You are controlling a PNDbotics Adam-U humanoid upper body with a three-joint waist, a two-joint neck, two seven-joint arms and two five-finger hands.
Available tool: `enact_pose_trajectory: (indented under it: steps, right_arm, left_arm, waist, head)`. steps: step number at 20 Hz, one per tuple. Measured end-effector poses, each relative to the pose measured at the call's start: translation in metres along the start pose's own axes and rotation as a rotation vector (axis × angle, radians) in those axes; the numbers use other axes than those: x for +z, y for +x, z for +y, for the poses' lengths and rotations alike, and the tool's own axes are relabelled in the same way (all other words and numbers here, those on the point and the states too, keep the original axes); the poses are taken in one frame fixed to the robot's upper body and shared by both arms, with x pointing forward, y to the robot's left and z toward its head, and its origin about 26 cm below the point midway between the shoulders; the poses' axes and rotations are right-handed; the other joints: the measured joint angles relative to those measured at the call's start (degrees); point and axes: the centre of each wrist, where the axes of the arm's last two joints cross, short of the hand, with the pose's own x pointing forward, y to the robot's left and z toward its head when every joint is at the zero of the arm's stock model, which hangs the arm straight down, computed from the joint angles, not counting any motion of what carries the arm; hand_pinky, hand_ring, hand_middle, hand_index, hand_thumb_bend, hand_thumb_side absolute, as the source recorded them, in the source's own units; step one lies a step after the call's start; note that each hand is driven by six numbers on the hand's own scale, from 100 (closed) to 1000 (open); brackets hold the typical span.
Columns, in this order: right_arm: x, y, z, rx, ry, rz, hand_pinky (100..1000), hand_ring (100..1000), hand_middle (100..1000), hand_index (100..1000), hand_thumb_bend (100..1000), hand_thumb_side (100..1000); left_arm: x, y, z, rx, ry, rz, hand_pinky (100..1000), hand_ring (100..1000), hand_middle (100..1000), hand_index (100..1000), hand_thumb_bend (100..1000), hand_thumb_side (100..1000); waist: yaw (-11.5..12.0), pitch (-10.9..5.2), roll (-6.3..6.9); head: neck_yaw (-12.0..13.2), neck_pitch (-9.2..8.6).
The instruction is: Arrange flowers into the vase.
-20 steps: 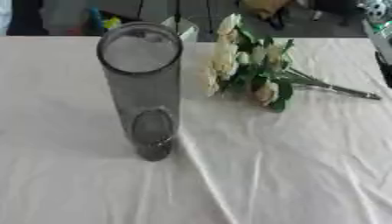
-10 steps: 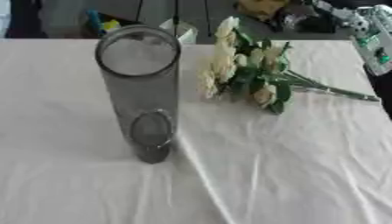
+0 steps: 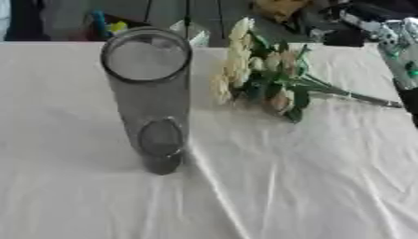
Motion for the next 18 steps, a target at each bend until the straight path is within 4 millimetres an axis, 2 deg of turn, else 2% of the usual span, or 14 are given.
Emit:
enact_pose_trajectory:
  steps: [2, 3, 5, 6, 7, 10, 13, 15, 18]
  right_arm:
    - [0.003, -0.006, 0.005, -0.01, 0.031, 0.006, 815, 916, 890, 970, 500, 896]
    - [0.004, -0.008, 0.007, -0.017, 0.047, 0.005, 815, 916, 890, 970, 500, 896]
    - [0.005, -0.011, 0.009, -0.029, 0.074, 0.004, 823, 908, 893, 971, 559, 821]
    - [0.006, -0.013, 0.011, -0.037, 0.087, 0.004, 826, 884, 891, 966, 561, 777]
    - [0.006, -0.015, 0.012, -0.045, 0.1, 0.005, 826, 884, 891, 966, 561, 777]
    - [0.007, -0.019, 0.015, -0.069, 0.127, 0.012, 875, 897, 890, 970, 514, 693]
    - [0.007, -0.024, 0.02, -0.084, 0.14, 0.021, 879, 901, 891, 970, 492, 668]
    - [0.007, -0.025, 0.022, -0.086, 0.137, 0.019, 874, 903, 887, 963, 406, 601]
    - [0.007, -0.027, 0.024, -0.095, 0.131, 0.018, 875, 908, 891, 961, 380, 561]
  left_arm:
    - [0.0, 0.0, 0.0, 0.0, 0.0, 0.0, 772, 910, 933, 984, 100, 1000]
    - [0.0, 0.0, 0.0, 0.0, 0.0, 0.0, 772, 910, 933, 984, 100, 1000]
    - [0.0, 0.0, 0.0, 0.0, 0.0, 0.0, 772, 909, 933, 984, 100, 1000]
    - [0.0, 0.0, 0.0, 0.0, 0.0, 0.0, 771, 908, 933, 984, 100, 1000]
    - [0.0, 0.0, 0.0, 0.0, 0.0, 0.0, 771, 908, 933, 984, 100, 1000]
    - [0.0, 0.0, 0.0, 0.0, 0.0, 0.0, 770, 906, 929, 983, 100, 1000]
    - [0.0, 0.0, 0.0, 0.0, 0.0, 0.001, 769, 906, 927, 983, 100, 1000]
    - [0.0, 0.0, 0.0, 0.0, 0.0, 0.001, 768, 905, 925, 983, 100, 1000]
    - [0.0, 0.0, 0.0, 0.0, -0.001, 0.001, 767, 905, 923, 983, 100, 1000]
  waist:
    - [-0.02, 0.02, 0.0]
    - [-0.02, 0.03, 0.0]
    - [-0.02, 0.03, 0.0]
    - [-0.02, 0.03, 0.0]
    - [-0.02, 0.04, 0.0]
    - [0.02, 0.05, 0.0]
    - [0.07, 0.05, 0.0]
    - [0.12, 0.06, 0.0]
    - [0.24, 0.09, 0.0]
  head:
    - [0.11, 0.0]
    - [0.14, -0.01]
    - [0.25, -0.01]
    - [0.28, -0.01]
    - [0.32, -0.01]
    - [0.42, -0.03]
    - [0.57, -0.14]
    - [0.59, -0.25]
    - [0.59, -0.45]
